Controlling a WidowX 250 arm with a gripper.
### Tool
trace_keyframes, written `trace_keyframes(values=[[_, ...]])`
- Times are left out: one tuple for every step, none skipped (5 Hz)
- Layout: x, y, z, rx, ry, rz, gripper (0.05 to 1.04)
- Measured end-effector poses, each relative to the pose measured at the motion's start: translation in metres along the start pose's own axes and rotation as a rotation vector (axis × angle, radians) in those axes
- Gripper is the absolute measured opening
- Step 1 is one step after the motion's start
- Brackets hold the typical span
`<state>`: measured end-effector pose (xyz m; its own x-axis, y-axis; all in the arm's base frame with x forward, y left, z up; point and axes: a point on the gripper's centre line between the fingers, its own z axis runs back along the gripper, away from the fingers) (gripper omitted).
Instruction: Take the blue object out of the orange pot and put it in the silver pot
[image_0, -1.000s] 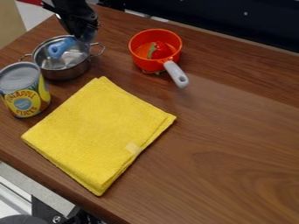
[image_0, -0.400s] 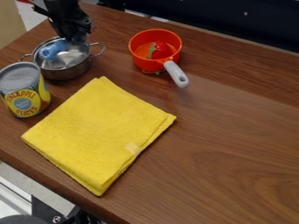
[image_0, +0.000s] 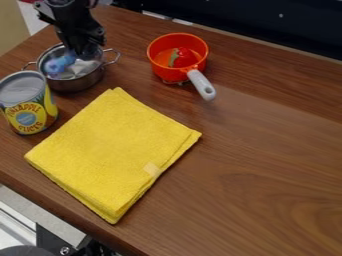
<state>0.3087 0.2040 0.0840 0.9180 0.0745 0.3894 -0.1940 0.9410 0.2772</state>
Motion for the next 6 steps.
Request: trace_keyframes(values=[[0.002, 0.003, 0.002, 0.007, 0.01, -0.007, 0.53], [0.002, 0.0, 0.003, 0.012, 0.021, -0.039, 0.823], [0.007, -0.004, 0.013, -0.072, 0.065, -0.071, 1.003], [0.001, -0.027, 0.035, -0.232, 0.129, -0.142, 1.0], [0.0, -0.05, 0.059, -0.33, 0.114, -0.189, 1.0], [-0.009, -0.085, 0.073, -0.418, 0.129, -0.266, 1.0]])
